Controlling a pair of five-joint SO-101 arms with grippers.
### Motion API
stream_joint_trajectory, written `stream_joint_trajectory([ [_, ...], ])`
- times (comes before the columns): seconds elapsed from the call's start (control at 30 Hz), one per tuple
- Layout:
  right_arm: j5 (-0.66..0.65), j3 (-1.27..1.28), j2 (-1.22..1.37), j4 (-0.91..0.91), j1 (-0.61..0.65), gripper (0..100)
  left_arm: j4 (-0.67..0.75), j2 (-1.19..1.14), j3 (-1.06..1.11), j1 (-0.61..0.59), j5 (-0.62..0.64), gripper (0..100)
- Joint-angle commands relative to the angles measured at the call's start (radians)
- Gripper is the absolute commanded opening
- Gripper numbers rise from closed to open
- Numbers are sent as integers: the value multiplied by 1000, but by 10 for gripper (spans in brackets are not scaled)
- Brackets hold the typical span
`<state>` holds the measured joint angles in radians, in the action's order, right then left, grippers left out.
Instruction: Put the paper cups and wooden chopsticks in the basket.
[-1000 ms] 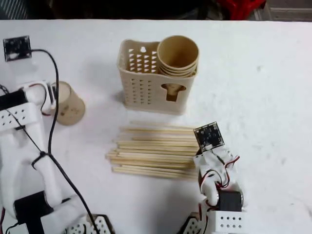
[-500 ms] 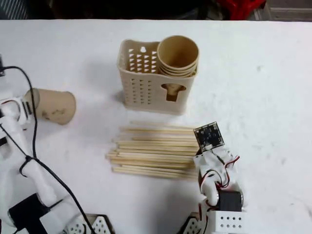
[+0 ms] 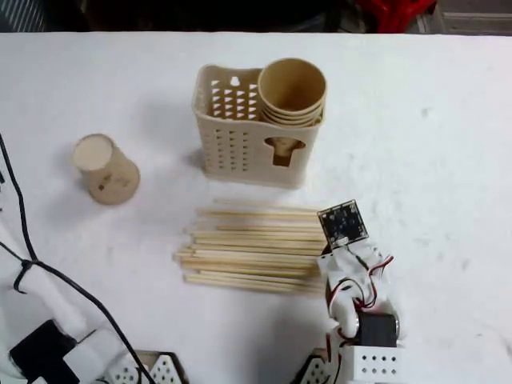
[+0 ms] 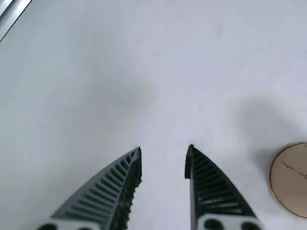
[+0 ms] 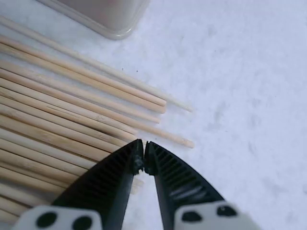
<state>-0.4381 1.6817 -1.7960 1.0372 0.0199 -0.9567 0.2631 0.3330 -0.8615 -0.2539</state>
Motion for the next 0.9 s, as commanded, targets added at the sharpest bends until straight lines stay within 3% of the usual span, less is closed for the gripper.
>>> stream_joint_trajectory([
  [0.0,-8,9,-1,-15,5,18,-81,41,-106,88,29,166],
  [0.2,-8,9,-1,-15,4,18,-181,35,-176,329,89,166],
  [0.37,-8,9,-1,-15,4,18,-127,30,-140,438,143,166],
  [0.73,-8,9,-1,-15,5,18,160,30,169,384,143,166],
  [0.87,-8,9,-1,-15,4,18,242,30,265,348,69,166],
])
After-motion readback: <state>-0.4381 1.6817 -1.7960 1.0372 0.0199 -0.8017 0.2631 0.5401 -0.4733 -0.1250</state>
